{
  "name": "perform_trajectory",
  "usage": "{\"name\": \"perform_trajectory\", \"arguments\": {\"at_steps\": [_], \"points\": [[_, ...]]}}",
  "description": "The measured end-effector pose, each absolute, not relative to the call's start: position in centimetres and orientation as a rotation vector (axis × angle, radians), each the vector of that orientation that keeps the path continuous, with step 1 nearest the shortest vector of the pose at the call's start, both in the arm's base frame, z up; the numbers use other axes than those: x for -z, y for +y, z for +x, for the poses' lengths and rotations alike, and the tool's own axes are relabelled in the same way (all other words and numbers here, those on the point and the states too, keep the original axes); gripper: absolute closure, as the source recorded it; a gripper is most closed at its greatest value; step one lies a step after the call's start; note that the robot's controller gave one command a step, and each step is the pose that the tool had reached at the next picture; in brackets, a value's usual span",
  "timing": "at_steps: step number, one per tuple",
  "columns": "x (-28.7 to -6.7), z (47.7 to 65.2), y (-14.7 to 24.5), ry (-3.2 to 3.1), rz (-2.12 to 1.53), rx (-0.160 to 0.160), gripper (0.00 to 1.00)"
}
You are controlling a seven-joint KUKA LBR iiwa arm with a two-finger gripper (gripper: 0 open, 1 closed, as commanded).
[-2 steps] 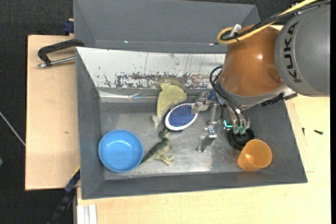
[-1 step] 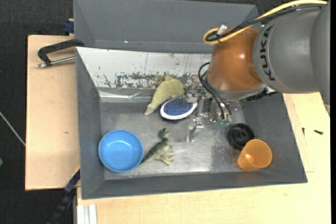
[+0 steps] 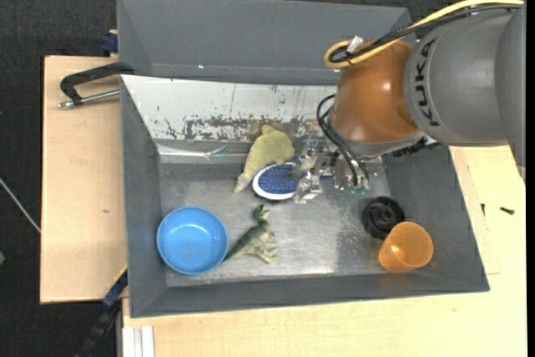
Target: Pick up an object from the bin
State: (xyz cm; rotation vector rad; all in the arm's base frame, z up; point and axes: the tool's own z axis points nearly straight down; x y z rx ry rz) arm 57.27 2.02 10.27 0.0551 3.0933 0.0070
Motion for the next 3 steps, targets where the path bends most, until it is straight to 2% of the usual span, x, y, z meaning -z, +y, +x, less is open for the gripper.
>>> {"name": "perform_trajectory", "arguments": {"at_steps": [1, 2, 3], "points": [[-28.1, 57.7, 1.9, 3.124, 0.079, -0.004, 1.00], [-21.2, 59.7, -0.4, 3.040, 0.807, 0.000, 1.00], [-21.4, 59.8, -0.4, 3.037, 0.801, -0.001, 0.00]]}}
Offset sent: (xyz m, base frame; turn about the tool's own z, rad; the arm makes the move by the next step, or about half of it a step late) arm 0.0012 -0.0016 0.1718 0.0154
